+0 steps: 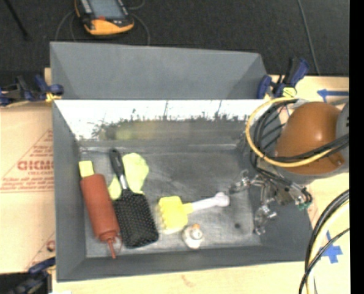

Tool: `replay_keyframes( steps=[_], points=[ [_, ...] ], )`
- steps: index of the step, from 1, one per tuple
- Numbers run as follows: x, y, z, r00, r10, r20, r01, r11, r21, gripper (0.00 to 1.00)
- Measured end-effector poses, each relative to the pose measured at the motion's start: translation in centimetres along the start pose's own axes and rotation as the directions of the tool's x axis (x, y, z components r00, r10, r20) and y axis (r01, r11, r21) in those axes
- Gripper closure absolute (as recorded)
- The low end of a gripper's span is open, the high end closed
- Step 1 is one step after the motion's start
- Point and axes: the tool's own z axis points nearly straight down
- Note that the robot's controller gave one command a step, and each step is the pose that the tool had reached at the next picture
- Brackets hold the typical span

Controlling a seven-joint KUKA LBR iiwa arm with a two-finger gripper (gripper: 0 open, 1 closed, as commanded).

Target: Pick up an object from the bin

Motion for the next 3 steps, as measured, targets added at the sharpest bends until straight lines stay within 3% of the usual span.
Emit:
replay_keyframes(
  steps=[1,2,3],
  points=[
    [-1.0,0.4,4.7,0.997,-0.074,-0.002,0.074,0.997,0.0,0.0],
    [-3.0,2.6,4.8,0.996,-0.086,0.0,0.086,0.996,0.003,0.0],
    [-3.7,8.6,4.4,0.973,-0.232,-0.003,0.232,0.973,-0.001,0.0]
  ],
)
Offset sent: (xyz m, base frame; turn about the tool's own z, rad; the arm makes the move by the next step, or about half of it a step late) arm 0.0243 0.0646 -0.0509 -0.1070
